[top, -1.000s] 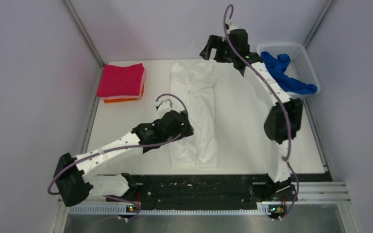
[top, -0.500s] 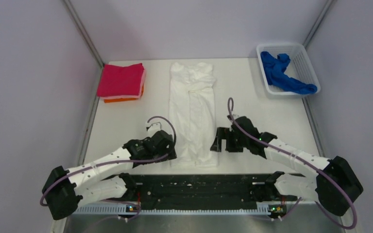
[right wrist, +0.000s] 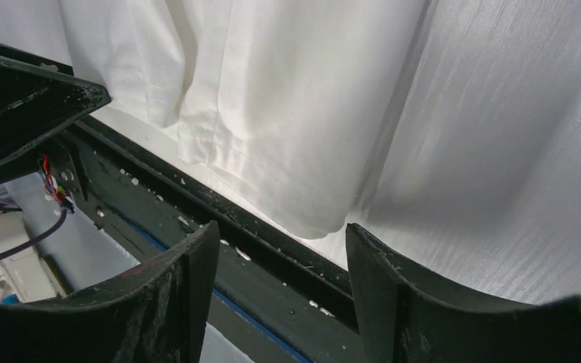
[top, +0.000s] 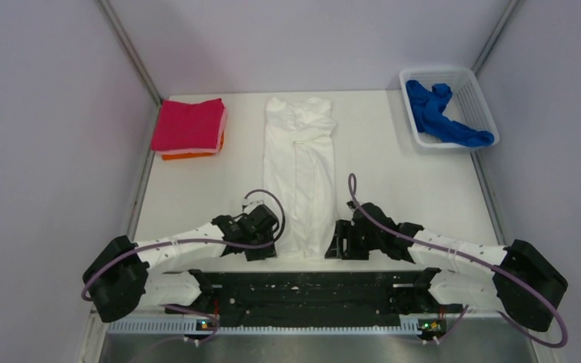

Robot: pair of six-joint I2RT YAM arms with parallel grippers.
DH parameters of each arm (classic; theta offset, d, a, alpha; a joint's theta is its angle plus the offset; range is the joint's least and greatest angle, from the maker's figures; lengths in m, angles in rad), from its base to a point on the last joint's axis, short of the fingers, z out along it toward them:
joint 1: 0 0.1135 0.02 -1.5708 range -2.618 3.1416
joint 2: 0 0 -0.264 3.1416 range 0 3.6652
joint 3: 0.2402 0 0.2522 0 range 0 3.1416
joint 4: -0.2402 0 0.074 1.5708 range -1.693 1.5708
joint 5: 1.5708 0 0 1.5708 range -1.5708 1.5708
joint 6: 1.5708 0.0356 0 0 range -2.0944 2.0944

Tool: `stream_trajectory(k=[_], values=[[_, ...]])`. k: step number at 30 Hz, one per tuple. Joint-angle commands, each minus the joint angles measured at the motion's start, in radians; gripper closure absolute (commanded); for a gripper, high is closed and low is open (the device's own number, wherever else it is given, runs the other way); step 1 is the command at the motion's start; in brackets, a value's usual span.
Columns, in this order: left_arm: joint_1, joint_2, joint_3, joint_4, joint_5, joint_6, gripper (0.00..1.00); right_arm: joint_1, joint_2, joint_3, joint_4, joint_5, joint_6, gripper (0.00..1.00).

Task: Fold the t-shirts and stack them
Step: Grab the bottom of the folded rectangular tshirt with both arms

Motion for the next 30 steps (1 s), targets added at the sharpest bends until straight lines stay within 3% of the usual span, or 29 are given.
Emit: stream_trajectory(k=[1, 3, 5, 7, 13, 20, 25, 30], values=[[0.000, 0.034, -0.028, 0.075, 0.030, -0.011, 0.58, 0.016, 0.020, 0.005, 0.057, 0.027, 0.039, 0.39], [0.000, 0.053, -0.023, 0.080, 0.026, -0.012, 0.65, 0.017, 0.032, 0.000, 0.058, 0.045, 0.040, 0.41], [0.000, 0.067, -0.020, 0.084, 0.024, -0.015, 0.79, 0.018, 0.052, 0.001, 0.059, 0.065, 0.040, 0.43], [0.000, 0.080, -0.017, 0.083, 0.031, -0.020, 1.00, 0.017, 0.075, 0.006, 0.064, 0.075, 0.032, 0.47], [-0.008, 0.040, -0.035, 0.046, 0.088, -0.044, 1.00, 0.057, 0.080, -0.021, 0.028, 0.067, 0.027, 1.00], [-0.027, -0.153, -0.082, -0.070, 0.198, -0.070, 1.00, 0.195, -0.084, -0.067, -0.040, 0.016, 0.071, 1.00], [-0.035, -0.255, -0.096, -0.025, 0.286, -0.089, 1.00, 0.207, -0.219, -0.048, -0.058, 0.003, 0.091, 1.00], [-0.032, -0.271, 0.012, -0.004, 0.128, -0.039, 1.00, 0.170, -0.227, 0.036, -0.044, 0.089, 0.012, 1.00]])
